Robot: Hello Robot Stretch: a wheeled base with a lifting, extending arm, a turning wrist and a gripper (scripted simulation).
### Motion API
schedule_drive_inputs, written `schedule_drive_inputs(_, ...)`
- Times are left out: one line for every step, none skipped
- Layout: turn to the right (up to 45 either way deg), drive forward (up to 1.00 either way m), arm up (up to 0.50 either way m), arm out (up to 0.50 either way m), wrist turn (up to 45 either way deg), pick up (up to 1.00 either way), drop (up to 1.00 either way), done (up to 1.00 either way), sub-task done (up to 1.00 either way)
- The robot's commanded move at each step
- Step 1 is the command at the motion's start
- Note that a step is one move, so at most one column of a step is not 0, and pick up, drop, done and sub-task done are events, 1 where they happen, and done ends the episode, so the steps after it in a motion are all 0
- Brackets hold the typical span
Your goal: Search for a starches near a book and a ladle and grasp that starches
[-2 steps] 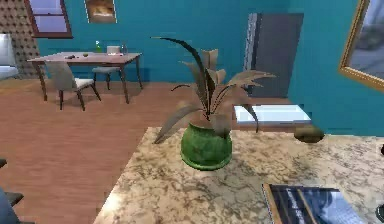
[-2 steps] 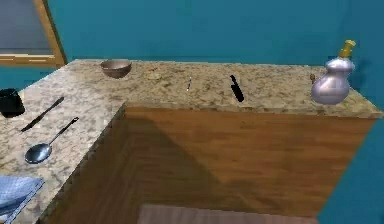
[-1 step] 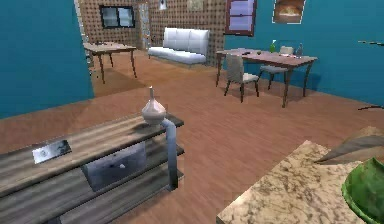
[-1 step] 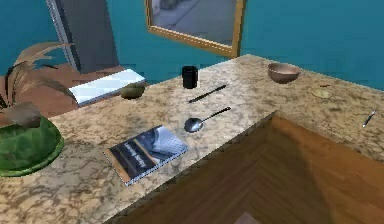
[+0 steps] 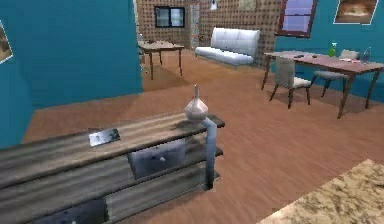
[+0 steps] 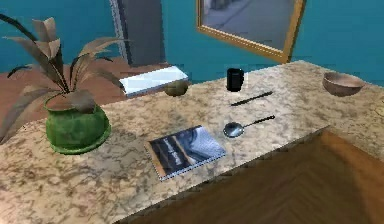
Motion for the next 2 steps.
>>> schedule_drive_inputs(45.0, 0.0, 0.0, 0.0, 0.0, 0.0, 0.0, 0.0, 0.0)
schedule_drive_inputs(45.0, 0.0, 0.0, 0.0, 0.0, 0.0, 0.0, 0.0, 0.0)
